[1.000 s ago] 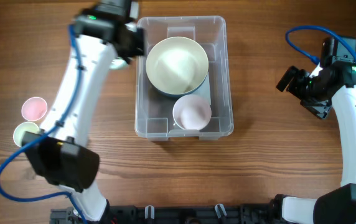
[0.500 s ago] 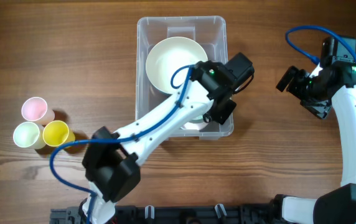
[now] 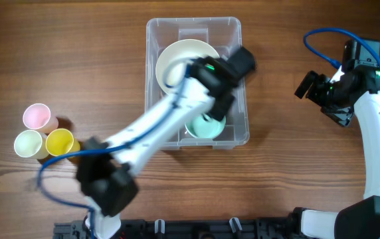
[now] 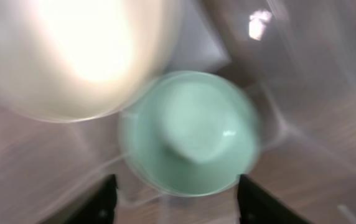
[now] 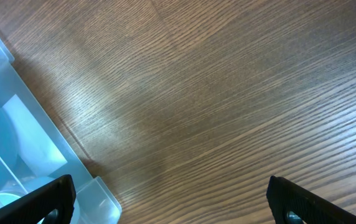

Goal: Pack container
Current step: 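Stack the mint bowl onto the bowls in the bin, then grasp the yellow cup with the left gripper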

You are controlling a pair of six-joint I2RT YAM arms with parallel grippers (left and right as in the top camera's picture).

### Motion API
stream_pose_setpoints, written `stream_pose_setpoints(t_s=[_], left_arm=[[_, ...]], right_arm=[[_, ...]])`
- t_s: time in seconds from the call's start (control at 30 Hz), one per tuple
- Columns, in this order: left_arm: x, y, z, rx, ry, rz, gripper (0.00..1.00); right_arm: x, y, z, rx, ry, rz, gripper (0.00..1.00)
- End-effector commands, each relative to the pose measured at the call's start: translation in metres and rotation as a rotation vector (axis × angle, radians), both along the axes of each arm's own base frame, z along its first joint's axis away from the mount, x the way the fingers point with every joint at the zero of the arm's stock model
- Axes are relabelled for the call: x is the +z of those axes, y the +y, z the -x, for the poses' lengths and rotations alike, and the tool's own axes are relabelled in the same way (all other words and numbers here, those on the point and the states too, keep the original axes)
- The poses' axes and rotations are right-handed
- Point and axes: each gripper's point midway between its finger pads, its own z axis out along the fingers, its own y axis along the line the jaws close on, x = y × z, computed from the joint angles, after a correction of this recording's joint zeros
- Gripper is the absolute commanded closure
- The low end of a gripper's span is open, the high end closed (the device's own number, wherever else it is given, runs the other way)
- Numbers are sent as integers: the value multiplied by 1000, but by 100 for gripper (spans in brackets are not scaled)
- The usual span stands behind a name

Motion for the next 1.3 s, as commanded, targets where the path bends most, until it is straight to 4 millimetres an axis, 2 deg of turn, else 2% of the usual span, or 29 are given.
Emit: stream_pose_setpoints(t_s=[0.0, 0.07, 0.1, 0.17, 0.2, 0.23, 0.27, 0.33, 0.37, 0.4, 0.43, 0.53, 0.6, 0.67, 0.7, 0.73, 0.77, 0.8, 0.87, 0.97, 1.03, 1.1, 1.17, 1.2, 1.27], left_arm=[[92, 115, -43, 348, -224, 80, 33], [115, 192, -46, 605, -261, 105, 33], [122, 242, -39, 771, -261, 102, 33], [117, 303, -23, 953, -222, 98, 34], [108, 328, -16, 1033, -199, 109, 34], [92, 342, -11, 1079, -158, 154, 34], [79, 347, -8, 1104, -126, 187, 34], [38, 360, 6, 1150, -35, 191, 33], [12, 361, 15, 1166, 21, 170, 33], [-6, 359, 21, 1172, 52, 161, 32], [-39, 357, 30, 1179, 92, 150, 32], [-86, 354, 42, 1180, 114, 141, 28], [-98, 358, 45, 1186, 100, 120, 27], [-99, 363, 43, 1191, 75, 95, 25], [-99, 363, 43, 1191, 74, 96, 29], [-99, 363, 43, 1190, 75, 96, 44], [-99, 363, 44, 1191, 77, 95, 65], [-99, 363, 44, 1191, 77, 95, 78], [-99, 363, 44, 1190, 77, 95, 92], [-99, 363, 43, 1189, 76, 98, 96], [-89, 348, 32, 1159, 80, 180, 96], [-62, 333, 17, 1111, 51, 221, 96], [-13, 306, -1, 1011, -14, 245, 96], [4, 295, -5, 980, -38, 253, 96], [67, 248, -20, 813, -140, 271, 96]], right_arm=[[-2, 0, 1, 20, 6, 6, 0], [-2, 0, 0, 20, 4, 7, 0], [-2, 0, 0, 20, 4, 7, 0], [-2, 0, 0, 20, 4, 7, 0], [-2, 0, 0, 20, 4, 7, 0], [-2, 0, 0, 20, 4, 7, 0], [-2, 0, 0, 20, 4, 7, 0], [-2, 0, -1, 20, 0, 7, 0], [-2, 0, -1, 19, -2, 7, 0], [-2, 0, -1, 19, -2, 6, 0], [-2, 0, -1, 19, -2, 7, 0], [-2, 0, -1, 18, -2, 7, 0], [-2, 0, 0, 18, 3, 6, 0], [-2, 0, 0, 19, 4, 6, 0], [-2, 0, 0, 19, 4, 6, 0], [-2, 0, 1, 19, 5, 6, 0], [-2, 0, 1, 19, 5, 6, 0], [-2, 0, 1, 18, 5, 6, 0], [-2, 0, 0, 19, 5, 6, 0], [-2, 0, 0, 19, 4, 6, 0], [-2, 0, 0, 19, 4, 6, 0], [-2, 0, 0, 19, 4, 6, 0], [-2, 0, 0, 20, 4, 6, 0], [-2, 0, 0, 19, 4, 6, 0], [-2, 0, 0, 19, 4, 6, 0]])
